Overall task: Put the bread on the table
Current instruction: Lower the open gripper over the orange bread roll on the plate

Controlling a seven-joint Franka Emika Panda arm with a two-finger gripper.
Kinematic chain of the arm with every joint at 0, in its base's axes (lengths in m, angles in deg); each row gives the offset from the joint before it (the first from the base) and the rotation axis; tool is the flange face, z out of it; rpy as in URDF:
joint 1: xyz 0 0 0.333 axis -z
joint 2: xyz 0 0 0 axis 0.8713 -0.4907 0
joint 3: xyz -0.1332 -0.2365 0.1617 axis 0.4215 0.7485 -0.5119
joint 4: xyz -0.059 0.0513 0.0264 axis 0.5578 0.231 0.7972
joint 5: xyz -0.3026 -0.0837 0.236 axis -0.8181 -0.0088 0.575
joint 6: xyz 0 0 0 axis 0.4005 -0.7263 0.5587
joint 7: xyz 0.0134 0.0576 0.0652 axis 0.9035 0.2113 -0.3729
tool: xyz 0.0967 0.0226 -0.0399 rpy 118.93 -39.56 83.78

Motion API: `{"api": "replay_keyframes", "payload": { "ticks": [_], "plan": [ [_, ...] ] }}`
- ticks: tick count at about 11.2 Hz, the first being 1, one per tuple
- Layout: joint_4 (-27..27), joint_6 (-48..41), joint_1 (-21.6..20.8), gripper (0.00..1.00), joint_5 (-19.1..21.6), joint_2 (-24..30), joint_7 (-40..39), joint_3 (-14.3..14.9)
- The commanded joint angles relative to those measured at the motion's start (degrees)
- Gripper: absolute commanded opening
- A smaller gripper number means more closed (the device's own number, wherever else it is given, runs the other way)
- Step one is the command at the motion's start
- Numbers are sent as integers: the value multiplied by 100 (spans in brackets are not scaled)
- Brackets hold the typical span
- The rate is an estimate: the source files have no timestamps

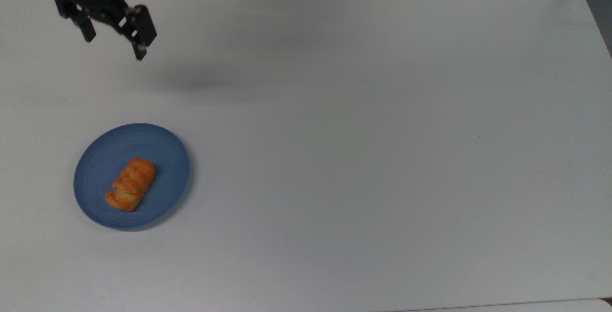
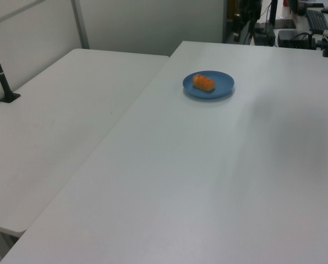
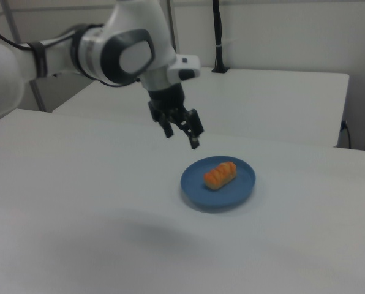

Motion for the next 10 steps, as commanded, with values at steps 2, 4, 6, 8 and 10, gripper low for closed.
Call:
{"api": "replay_keyframes", "payload": {
  "ticks": [2,4,6,8,10],
  "plan": [
    [167,1365,198,100,30,-730,279,16],
    [150,2051,224,100,39,-1082,569,7],
    [149,2728,198,100,31,-1460,912,-2],
    [132,3510,128,100,30,-1837,1185,-28],
    [123,3995,49,100,13,-2154,1230,-37]
  ]
}}
